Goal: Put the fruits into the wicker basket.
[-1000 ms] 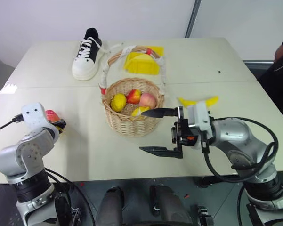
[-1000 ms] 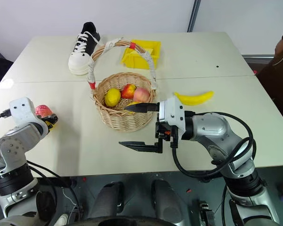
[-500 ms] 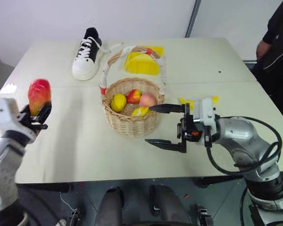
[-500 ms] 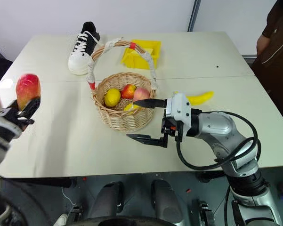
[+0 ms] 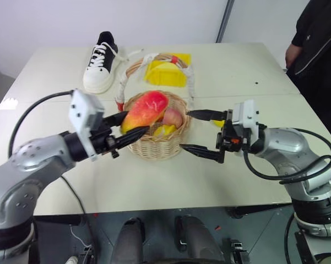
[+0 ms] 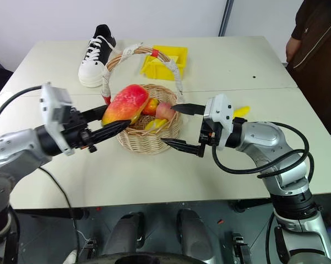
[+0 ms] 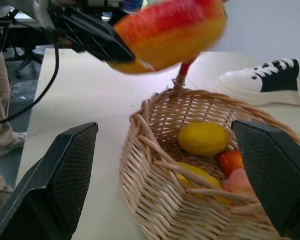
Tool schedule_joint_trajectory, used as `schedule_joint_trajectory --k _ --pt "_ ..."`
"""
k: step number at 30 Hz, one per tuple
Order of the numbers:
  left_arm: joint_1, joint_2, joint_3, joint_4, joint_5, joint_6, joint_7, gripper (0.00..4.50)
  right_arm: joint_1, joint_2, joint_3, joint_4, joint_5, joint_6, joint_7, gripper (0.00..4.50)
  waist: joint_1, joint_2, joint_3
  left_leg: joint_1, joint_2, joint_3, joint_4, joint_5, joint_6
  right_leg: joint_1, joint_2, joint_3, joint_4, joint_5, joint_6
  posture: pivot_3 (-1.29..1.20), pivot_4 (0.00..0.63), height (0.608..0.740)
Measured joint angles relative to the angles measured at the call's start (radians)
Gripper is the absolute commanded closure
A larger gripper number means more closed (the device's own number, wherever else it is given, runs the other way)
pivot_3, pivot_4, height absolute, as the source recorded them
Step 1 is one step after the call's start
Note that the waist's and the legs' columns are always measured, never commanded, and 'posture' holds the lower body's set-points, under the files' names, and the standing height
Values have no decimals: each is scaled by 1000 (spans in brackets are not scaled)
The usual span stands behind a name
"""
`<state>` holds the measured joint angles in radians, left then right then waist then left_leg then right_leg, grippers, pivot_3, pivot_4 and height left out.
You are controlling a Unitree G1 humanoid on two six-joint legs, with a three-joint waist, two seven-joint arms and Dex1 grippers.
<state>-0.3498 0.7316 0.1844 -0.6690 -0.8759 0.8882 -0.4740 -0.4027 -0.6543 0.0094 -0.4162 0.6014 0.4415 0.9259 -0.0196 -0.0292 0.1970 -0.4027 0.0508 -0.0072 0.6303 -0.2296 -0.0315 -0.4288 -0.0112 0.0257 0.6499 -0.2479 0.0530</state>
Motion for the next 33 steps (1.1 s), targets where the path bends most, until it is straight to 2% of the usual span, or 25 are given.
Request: schedule_joint_trajectory --k 5,8,10,11,14,19,24,29,32,33 --pt "-75 1 -125 121 147 -24 3 2161 7 -4 -14 -21 -9 20 -48 0 2 0 0 0 0 -1 0 0 0 -1 1 -1 1 0 0 0 150 740" --pt "-82 -19 -139 160 189 -37 2 1116 17 -10 -25 -21 -18 33 -70 0 5 0 0 -1 0 0 1 0 0 0 0 -1 0 0 -1 0 150 740" --pt "-91 -51 -145 172 209 -55 2 121 19 -37 -27 0 -58 33 -90 0 6 0 0 -2 0 0 2 0 0 0 -1 -1 0 -2 -3 0 150 740" --pt "-92 -58 -151 172 218 -67 0 52 19 -49 -27 21 -83 31 -98 0 7 0 0 -2 0 0 2 0 0 0 -1 -1 -1 -2 -3 0 150 740" --pt "-87 -68 -159 171 233 -100 -29 52 14 -82 -18 109 -164 6 -107 0 7 0 0 -2 -1 1 2 0 0 0 -1 0 0 -2 -3 0 150 740" --pt "-12 -64 -129 138 205 -198 -164 52 -54 -191 83 422 -447 -188 -108 0 -1 0 0 -1 0 2 1 0 0 -1 -1 0 0 -2 -4 0 150 740" --pt "32 -66 -100 41 69 -218 -270 52 -170 -191 185 720 -633 -402 -95 0 0 2 1 -1 0 1 2 0 0 -1 -1 0 0 -1 -3 0 150 740" --pt "39 -55 -105 17 42 -199 -275 52 -304 -155 240 1002 -757 -580 -116 0 -1 2 1 -1 0 1 2 0 0 0 -1 1 0 0 -2 0 150 740" --pt "41 -48 -124 17 54 -199 -270 0 -367 -138 266 1106 -813 -658 -129 852 -2 2 1 0 0 2 2 0 0 0 -1 1 0 0 -2 0 150 740" --pt "41 -48 -126 17 57 -199 -268 0 -380 -135 271 1134 -827 -677 -133 1338 -1 2 1 0 0 2 2 0 0 0 -1 1 0 0 -2 0 150 740"
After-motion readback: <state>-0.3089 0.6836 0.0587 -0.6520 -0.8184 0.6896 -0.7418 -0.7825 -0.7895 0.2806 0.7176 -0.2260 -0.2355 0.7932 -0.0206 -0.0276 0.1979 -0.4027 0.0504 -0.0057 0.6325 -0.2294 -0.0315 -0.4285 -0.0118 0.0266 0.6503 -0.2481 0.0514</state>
